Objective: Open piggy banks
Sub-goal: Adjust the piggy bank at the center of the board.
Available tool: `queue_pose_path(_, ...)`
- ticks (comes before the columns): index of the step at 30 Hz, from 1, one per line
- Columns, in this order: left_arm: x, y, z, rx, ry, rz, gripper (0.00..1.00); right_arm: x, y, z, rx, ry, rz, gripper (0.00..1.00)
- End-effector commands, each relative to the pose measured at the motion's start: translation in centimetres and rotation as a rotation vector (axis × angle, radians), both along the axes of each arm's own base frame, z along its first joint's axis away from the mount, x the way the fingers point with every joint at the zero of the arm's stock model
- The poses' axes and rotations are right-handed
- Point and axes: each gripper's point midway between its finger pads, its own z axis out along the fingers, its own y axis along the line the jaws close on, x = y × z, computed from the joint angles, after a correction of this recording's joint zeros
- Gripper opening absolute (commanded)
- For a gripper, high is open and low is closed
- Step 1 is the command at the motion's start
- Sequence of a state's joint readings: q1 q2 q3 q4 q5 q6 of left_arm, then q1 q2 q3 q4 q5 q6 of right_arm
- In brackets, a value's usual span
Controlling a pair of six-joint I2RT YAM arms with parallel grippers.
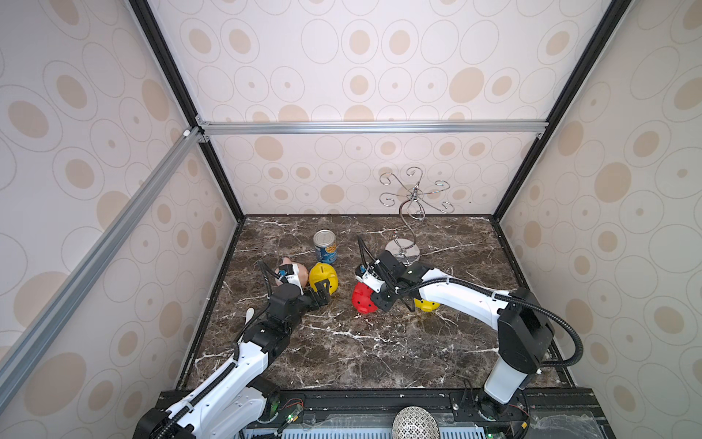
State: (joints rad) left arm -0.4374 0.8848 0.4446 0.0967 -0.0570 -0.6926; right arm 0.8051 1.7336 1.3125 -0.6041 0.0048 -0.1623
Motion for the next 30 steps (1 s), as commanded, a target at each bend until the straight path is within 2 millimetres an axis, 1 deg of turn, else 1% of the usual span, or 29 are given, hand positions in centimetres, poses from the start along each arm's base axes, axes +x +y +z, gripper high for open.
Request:
queue_pose_path(1, 0.4, -0.3, 1.7, -0.029, -0.04, -0.006, 1.0, 0.2, -0.1, 0.5, -0.015, -0.024, 0.008, 0.31)
queue_pose_path(7, 0.4, -0.1, 1.7, -0.027, -0.046, 0.003, 1.0, 0.5, 0.5, 1.8, 0.036, -0.069, 0.003, 0.32)
queue_pose_path(9, 0.4, -0.1, 1.7, -0.03, -0.047, 0.0, 1.0, 0.3, 0.7, 2.0, 0.05, -0.063, 0.013, 0.32)
queue_pose_path(14, 0.5, -0.1, 2.0, -0.028, -0.056, 0.001, 1.0, 0.3, 0.7, 1.1, 0.026, -0.047, 0.016, 0.28)
queue_pose_path(20, 0.3, 0.0, 1.7, -0.026, -0.046, 0.005, 1.0, -0.2, 0.2, 0.0, -0.005, -0.022, 0.013, 0.25)
queue_pose_path(22, 0.2, 0.0, 1.6, -0.025, -0.044, 0.004, 1.0, -0.4, 0.2, 0.0, -0.008, -0.027, 0.016, 0.24)
queue_pose_path(24, 0.2, 0.1, 1.8, -0.028, -0.049, 0.008, 1.0, -0.8, 0.5, 0.3, -0.004, -0.037, 0.025, 0.21)
queue_pose_path(30, 0.2, 0.4, 2.4, -0.019, -0.06, 0.018, 1.0, -2.1, 1.3, 0.6, 0.015, -0.068, 0.043, 0.18)
